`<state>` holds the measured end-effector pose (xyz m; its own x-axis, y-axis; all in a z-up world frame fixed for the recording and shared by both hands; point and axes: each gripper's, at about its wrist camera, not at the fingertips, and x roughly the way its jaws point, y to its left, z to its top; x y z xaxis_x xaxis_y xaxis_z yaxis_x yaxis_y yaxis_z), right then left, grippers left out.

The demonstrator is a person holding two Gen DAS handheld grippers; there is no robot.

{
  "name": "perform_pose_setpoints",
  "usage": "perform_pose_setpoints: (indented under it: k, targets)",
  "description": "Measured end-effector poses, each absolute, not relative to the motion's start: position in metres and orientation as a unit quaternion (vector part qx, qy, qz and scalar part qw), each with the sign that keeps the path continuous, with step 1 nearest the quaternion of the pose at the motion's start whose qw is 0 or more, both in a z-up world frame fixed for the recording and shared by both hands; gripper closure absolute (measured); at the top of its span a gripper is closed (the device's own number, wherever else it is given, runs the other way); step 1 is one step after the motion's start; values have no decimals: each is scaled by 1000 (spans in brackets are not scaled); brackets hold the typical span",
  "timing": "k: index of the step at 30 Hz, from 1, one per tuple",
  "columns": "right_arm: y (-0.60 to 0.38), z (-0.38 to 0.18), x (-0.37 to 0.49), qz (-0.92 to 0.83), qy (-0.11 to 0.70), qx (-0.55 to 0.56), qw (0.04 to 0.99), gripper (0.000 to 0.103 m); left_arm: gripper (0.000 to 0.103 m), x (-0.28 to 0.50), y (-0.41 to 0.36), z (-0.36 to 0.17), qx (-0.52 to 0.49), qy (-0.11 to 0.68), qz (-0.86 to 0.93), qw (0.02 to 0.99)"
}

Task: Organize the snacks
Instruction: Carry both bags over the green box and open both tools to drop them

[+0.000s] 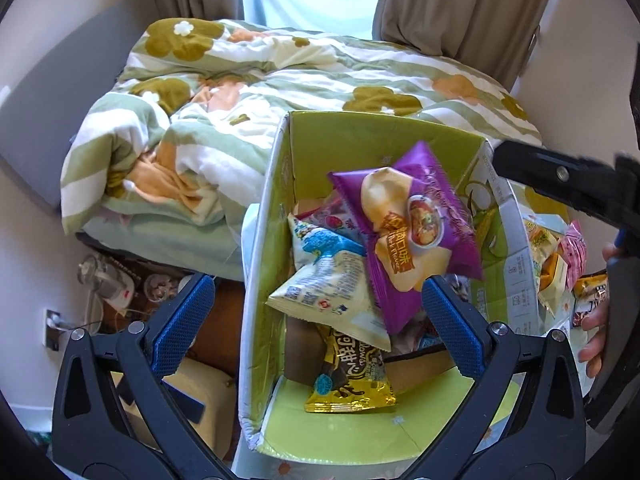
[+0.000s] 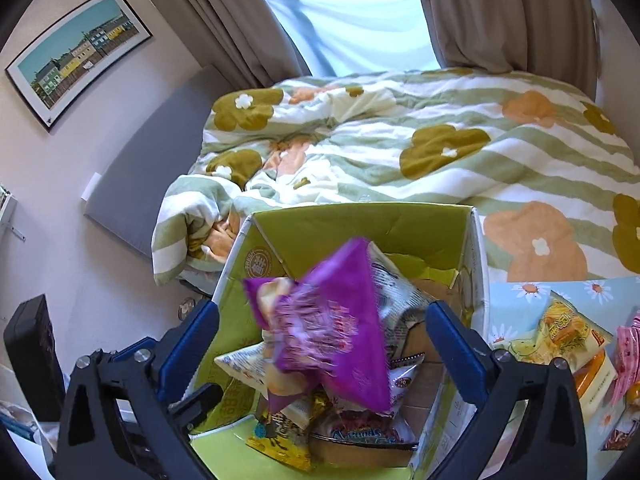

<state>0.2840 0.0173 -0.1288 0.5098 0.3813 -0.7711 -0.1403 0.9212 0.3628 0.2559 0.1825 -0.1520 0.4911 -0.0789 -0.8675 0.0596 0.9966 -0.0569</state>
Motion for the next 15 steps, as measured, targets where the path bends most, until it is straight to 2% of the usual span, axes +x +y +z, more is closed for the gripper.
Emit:
perform_pose_setpoints:
  k: [8, 15]
  targets:
    - [12, -126, 262, 144, 473, 109, 862, 0, 1, 243, 183, -145, -6, 500, -40, 865]
    - [15, -98, 243, 141, 452, 92, 876, 0, 0, 230, 185, -123, 8, 479, -40, 877]
